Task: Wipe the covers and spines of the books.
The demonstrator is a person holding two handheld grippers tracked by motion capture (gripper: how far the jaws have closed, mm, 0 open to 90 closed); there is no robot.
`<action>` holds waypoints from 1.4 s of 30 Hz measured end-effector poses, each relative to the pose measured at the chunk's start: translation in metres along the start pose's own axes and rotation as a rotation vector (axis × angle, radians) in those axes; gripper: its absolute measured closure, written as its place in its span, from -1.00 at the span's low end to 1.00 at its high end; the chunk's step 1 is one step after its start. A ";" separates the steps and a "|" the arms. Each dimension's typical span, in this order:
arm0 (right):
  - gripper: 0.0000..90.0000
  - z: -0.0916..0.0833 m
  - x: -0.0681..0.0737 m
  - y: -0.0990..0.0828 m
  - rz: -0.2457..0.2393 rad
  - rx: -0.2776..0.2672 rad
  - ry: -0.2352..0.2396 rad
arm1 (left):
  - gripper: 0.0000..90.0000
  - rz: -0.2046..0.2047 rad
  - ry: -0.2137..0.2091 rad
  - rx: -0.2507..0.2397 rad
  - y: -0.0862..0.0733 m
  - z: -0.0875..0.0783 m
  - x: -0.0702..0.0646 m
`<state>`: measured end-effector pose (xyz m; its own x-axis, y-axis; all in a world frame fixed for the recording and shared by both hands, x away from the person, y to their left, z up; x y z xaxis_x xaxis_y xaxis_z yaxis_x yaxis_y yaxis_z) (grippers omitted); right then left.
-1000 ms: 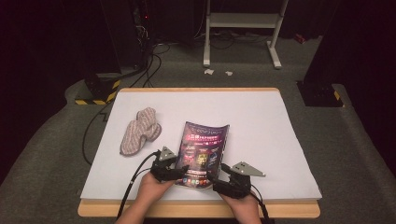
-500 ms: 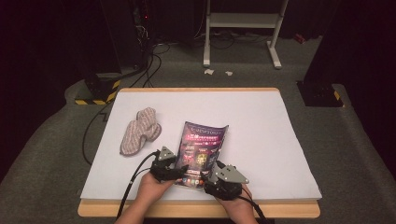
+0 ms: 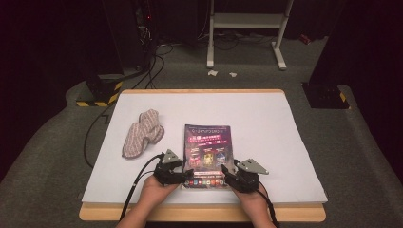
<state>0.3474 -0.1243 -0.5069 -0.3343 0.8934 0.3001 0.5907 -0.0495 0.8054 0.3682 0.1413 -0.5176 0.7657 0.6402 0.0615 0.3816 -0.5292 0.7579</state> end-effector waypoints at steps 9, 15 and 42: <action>-0.25 -0.008 -0.010 -0.017 0.066 0.159 -0.024 | -0.10 0.010 -0.025 0.032 -0.001 -0.006 -0.005; -0.22 -0.004 -0.009 -0.016 0.133 0.163 0.016 | -0.08 0.007 -0.039 0.017 -0.002 -0.006 -0.013; 0.05 -0.017 0.011 0.014 0.174 -0.020 0.098 | -0.03 0.028 -0.050 -0.003 0.003 0.000 -0.022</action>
Point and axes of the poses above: each handheld gripper's, and its own axes: z roughly forward along the jaws, y roughly out of its top, x roughly to its left, the point moved 2 cm from there along z, roughly forward along the jaws, and after that the axes turned 15 degrees about z, right-handed, at the moved point
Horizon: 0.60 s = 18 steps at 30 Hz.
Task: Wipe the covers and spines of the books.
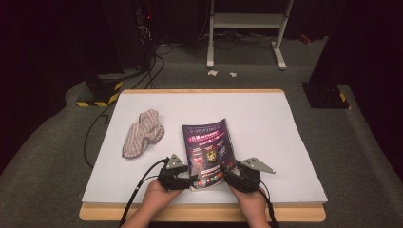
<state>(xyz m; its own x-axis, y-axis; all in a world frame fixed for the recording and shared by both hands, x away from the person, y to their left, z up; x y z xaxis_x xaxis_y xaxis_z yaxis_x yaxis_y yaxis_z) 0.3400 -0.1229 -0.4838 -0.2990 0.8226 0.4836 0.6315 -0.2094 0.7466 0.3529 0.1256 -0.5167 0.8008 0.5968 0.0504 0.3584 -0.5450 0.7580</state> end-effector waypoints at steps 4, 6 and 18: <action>0.22 0.000 -0.007 -0.005 -0.007 -0.009 -0.008 | -0.03 0.007 0.003 0.004 0.001 0.000 0.000; 0.35 0.000 -0.009 -0.005 -0.004 -0.021 -0.013 | -0.04 0.013 0.002 0.006 0.001 0.000 0.000; 0.67 0.004 -0.023 0.006 -0.006 -0.061 -0.069 | -0.07 0.076 0.115 -0.017 -0.014 -0.037 0.027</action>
Point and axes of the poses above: each handheld gripper's, and its own axes: z roughly forward along the jaws, y roughly out of its top, x roughly to its left, the point moved 2 cm from there along z, roughly forward along the jaws, and after that the axes turned 15 degrees about z, right-handed, at the moved point
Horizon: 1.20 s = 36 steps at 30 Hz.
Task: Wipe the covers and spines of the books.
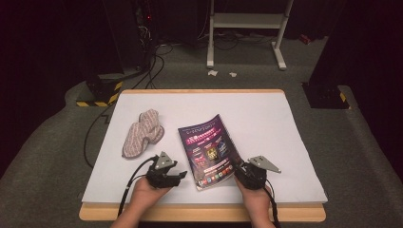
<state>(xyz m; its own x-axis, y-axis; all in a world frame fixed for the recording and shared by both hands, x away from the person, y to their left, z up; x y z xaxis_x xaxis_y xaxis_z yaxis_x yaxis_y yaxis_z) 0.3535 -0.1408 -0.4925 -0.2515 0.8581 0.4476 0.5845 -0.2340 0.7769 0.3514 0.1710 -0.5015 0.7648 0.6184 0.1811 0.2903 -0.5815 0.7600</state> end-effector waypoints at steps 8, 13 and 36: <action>0.71 0.004 -0.001 0.006 0.006 -0.017 -0.012 | -0.08 -0.058 0.069 -0.003 -0.023 -0.012 0.021; 0.73 0.006 -0.001 0.012 -0.032 0.002 -0.020 | -0.04 -0.103 0.021 0.014 -0.030 -0.008 0.027; 0.88 -0.017 0.040 0.077 -0.105 -0.197 0.046 | -0.13 -0.128 0.102 -0.092 -0.034 -0.020 0.034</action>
Point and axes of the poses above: each handheld gripper's, and its own axes: z roughly forward along the jaws, y roughly out of its top, x roughly to its left, the point moved 2 cm from there along z, roughly forward along the jaws, and after that the axes turned 15 degrees about z, right-handed, at the moved point
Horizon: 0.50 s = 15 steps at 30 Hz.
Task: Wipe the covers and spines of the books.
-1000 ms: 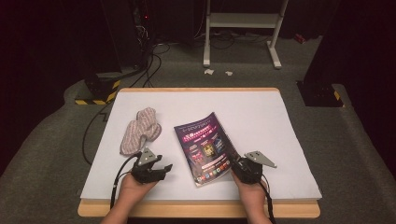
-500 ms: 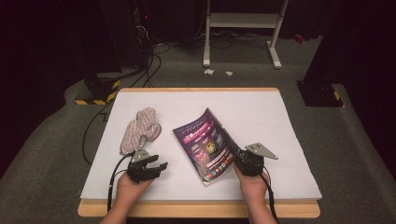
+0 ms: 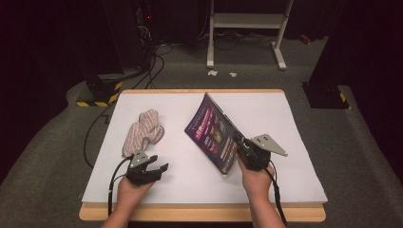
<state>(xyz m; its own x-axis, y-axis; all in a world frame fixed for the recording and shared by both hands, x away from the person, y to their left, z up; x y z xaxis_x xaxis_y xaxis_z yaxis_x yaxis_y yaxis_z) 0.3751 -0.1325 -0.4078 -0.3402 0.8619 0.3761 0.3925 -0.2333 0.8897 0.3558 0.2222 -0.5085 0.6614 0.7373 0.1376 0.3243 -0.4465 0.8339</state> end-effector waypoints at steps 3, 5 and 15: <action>0.88 -0.005 0.002 0.012 -0.006 -0.035 -0.007 | -0.15 -0.002 0.000 -0.006 0.000 0.000 0.000; 0.88 -0.007 0.002 0.015 -0.008 -0.050 -0.011 | -0.15 -0.002 0.000 -0.007 0.000 0.000 0.000; 0.88 -0.021 -0.019 0.045 -0.046 -0.166 -0.142 | -0.15 -0.006 -0.004 -0.020 0.000 -0.002 0.001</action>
<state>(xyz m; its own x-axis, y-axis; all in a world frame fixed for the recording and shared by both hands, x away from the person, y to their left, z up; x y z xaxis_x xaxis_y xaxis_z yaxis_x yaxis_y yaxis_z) 0.3814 -0.1692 -0.3693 -0.2258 0.9253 0.3046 0.2289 -0.2535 0.9398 0.3553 0.2238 -0.5074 0.6620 0.7381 0.1302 0.3147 -0.4314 0.8455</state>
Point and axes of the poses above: each handheld gripper's, and its own axes: z roughly forward along the jaws, y roughly out of its top, x roughly to its left, the point moved 2 cm from there along z, roughly forward along the jaws, and after that the axes turned 15 degrees about z, right-handed, at the moved point
